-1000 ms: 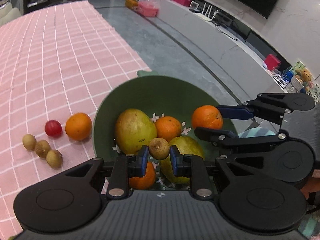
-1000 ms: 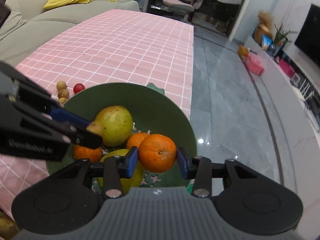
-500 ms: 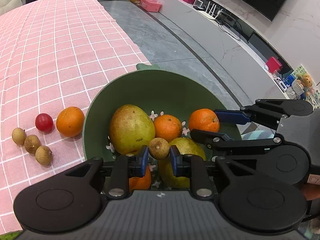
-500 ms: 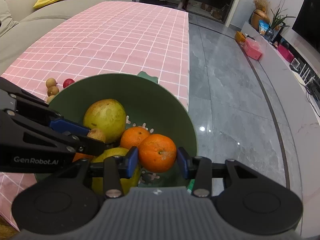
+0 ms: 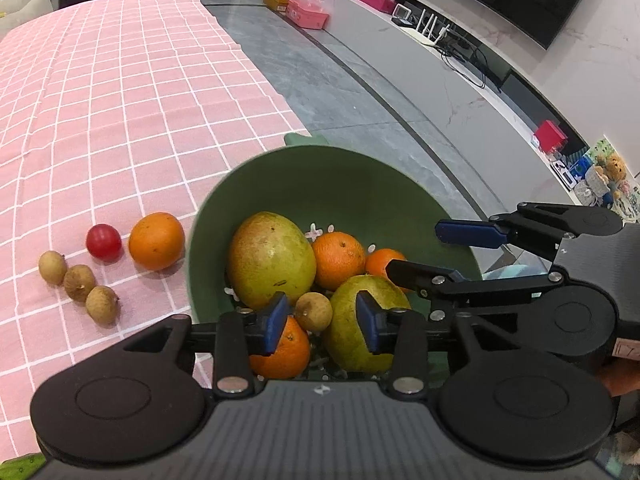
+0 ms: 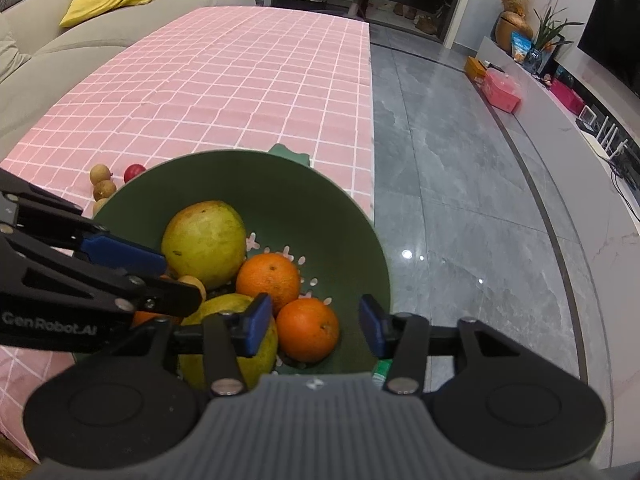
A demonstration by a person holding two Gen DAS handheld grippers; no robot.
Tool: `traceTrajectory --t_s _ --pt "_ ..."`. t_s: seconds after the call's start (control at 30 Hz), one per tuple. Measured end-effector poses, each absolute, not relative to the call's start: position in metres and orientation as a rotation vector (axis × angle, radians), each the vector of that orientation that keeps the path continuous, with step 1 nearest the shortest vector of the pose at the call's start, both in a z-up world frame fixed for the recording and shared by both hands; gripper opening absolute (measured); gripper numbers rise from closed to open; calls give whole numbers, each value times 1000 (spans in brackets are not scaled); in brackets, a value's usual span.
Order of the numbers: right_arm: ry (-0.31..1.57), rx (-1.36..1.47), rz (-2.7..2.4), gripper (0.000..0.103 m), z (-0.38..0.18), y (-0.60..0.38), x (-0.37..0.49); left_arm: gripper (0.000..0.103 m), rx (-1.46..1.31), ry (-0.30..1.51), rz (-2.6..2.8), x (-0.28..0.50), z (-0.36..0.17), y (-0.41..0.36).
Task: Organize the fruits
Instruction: 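Carry the orange and longan over the green colander and release both, then move the right tool to the last orange while the left tool approaches the longans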
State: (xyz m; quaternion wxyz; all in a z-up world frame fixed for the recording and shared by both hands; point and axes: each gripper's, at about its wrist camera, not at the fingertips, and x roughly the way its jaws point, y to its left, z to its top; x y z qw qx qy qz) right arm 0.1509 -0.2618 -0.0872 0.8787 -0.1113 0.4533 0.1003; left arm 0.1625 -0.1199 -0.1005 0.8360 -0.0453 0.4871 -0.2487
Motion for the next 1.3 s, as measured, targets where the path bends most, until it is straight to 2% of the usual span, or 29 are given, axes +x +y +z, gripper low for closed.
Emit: traceTrajectory --t_s 0.1,0.37,0.57,0.63,0.77,1.13,1.3 --pt "914 -244 218 54 -84 -259 146 49 -90 1002 -537 159 -91 -116" --pt "842 -290 227 54 -71 -249 133 50 6 932 -479 146 -71 -99" --pt "918 -272 317 54 -77 -234 134 50 -11 919 -397 144 -64 -72" --pt "935 -287 337 51 -82 -228 133 50 -15 915 -381 142 -62 -66" --pt "984 -300 335 37 -90 -224 136 50 -12 908 -364 138 -58 -58" --pt "1010 -355 293 37 -83 -229 122 50 7 875 -331 129 -45 -42" --pt "963 -306 299 37 -67 -231 119 50 17 864 -306 124 -44 -26"
